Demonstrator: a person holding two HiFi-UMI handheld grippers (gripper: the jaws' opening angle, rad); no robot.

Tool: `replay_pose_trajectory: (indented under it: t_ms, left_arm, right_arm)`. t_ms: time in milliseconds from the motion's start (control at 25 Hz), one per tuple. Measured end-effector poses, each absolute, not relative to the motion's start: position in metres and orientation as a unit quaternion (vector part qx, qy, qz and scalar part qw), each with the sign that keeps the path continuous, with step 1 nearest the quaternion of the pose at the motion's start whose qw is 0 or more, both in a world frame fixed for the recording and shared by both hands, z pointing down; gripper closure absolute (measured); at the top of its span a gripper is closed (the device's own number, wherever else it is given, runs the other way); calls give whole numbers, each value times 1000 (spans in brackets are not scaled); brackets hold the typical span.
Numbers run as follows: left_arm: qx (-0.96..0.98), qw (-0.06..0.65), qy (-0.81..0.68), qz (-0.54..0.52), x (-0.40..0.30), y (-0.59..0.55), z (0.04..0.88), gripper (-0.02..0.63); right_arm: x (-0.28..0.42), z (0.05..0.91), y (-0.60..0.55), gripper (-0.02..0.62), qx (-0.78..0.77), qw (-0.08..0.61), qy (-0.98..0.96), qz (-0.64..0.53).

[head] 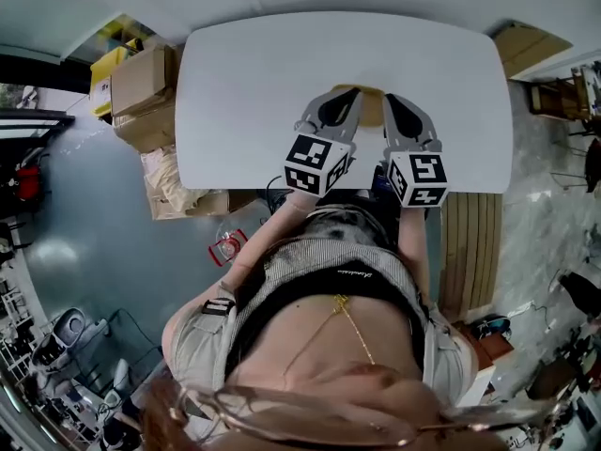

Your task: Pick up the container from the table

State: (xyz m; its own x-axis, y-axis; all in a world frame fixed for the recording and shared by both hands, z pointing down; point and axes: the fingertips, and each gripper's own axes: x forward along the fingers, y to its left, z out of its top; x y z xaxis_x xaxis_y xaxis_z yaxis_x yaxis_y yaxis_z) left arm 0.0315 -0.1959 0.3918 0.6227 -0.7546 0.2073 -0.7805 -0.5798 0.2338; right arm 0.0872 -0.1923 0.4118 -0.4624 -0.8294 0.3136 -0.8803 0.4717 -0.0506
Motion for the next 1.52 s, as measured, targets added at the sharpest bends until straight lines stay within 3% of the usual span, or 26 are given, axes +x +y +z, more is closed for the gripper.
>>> replay_pose_trajectory:
  t_ms: [720,1520]
  left_arm:
    - [896,175,-407,37,-25,-213,410,604]
    - [876,188,-441,54,21,-246,425,604]
  right_arm:
    - [43,425,-204,569,540,140,-823,107]
    - [107,438,-236,569,525,146,-829,125]
